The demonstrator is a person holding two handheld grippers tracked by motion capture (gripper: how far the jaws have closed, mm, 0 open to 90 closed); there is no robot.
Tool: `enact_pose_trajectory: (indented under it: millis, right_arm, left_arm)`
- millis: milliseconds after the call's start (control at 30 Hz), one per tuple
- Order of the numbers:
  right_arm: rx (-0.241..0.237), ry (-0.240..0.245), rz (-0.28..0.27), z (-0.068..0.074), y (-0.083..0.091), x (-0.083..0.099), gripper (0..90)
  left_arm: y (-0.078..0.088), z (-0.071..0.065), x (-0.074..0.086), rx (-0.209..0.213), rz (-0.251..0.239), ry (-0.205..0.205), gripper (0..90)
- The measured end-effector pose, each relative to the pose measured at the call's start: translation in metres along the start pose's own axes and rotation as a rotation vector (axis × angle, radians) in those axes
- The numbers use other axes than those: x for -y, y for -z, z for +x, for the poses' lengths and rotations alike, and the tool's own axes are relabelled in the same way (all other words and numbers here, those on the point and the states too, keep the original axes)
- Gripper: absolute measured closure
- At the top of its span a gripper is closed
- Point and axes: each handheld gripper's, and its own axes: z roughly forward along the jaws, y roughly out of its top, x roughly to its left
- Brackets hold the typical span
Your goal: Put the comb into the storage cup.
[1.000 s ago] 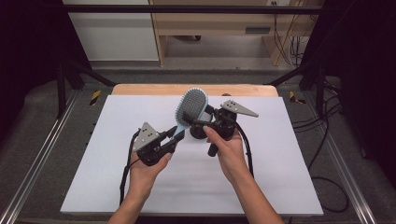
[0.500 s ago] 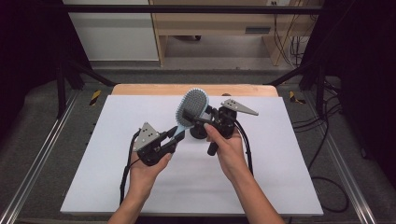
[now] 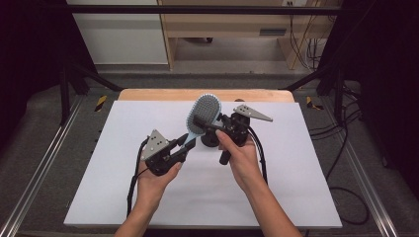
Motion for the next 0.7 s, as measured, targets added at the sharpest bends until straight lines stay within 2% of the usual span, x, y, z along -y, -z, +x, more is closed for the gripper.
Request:
enact_pose_trajectory:
  millis: [700]
  right_arm:
    - [-0.015, -0.041, -0.013, -0.0057, 0.0001, -0.002, 28.3]
  left_arm:
    - [0.001, 0.0009, 0.0, 0.001, -0.003, 0.001, 70.3]
